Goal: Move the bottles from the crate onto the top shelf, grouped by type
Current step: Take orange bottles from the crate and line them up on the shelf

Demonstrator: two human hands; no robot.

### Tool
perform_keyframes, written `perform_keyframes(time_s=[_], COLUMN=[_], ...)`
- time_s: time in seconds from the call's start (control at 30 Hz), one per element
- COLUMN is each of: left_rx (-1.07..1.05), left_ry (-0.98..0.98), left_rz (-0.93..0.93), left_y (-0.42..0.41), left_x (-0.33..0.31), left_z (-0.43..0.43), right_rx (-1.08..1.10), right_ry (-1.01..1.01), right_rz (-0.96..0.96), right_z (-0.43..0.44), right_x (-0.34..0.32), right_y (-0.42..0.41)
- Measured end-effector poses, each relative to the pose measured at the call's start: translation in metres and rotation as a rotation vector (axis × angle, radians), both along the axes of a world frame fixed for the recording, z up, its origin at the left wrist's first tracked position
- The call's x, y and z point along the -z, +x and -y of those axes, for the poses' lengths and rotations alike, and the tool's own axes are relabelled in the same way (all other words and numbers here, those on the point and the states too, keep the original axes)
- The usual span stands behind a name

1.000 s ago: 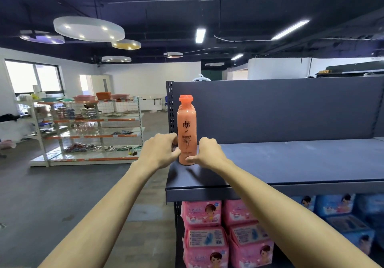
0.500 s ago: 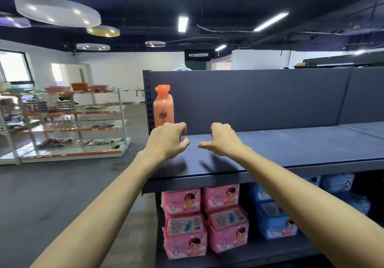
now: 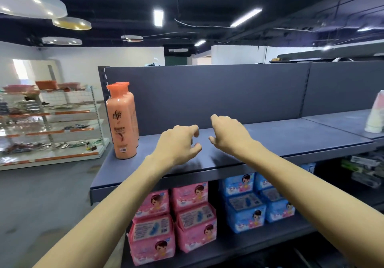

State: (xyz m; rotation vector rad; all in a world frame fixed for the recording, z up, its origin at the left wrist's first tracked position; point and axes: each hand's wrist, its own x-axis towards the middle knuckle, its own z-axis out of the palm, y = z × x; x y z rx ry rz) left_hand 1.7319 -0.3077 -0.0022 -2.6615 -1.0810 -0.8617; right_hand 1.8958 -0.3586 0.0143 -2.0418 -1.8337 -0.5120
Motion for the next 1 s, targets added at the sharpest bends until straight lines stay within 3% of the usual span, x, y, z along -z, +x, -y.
perform_keyframes(time_s=[0.1, 0.37, 0.57, 0.73, 1.0], left_rx=[-0.003, 0.007, 0.111, 0.078, 0.040], left_ry=[0.038, 0.067, 0.296, 0.091, -0.229], left_rz=[0.017, -0.072, -0.037, -0.084, -0.248], left_y=[0.019, 0.081, 0.095, 0.103, 0.120], left_x=[0.013, 0.033, 0.073, 0.139, 0.239], left_z=[0.020, 0.049, 0.097, 0.121, 0.129], right_rx=[-0.016, -0.020, -0.083, -0.102, -0.056], right_ry=[0.045, -0.053, -0.058, -0.129, -0.407], right_rz=[0.128, 0.055, 0.034, 0.033, -0.076], right_z=[0.015, 0.036, 0.081, 0.120, 0.115], right_x=[0.010, 0.021, 0.047, 0.095, 0.197], right_y=[0.022, 0.073, 0.095, 0.113, 0.129])
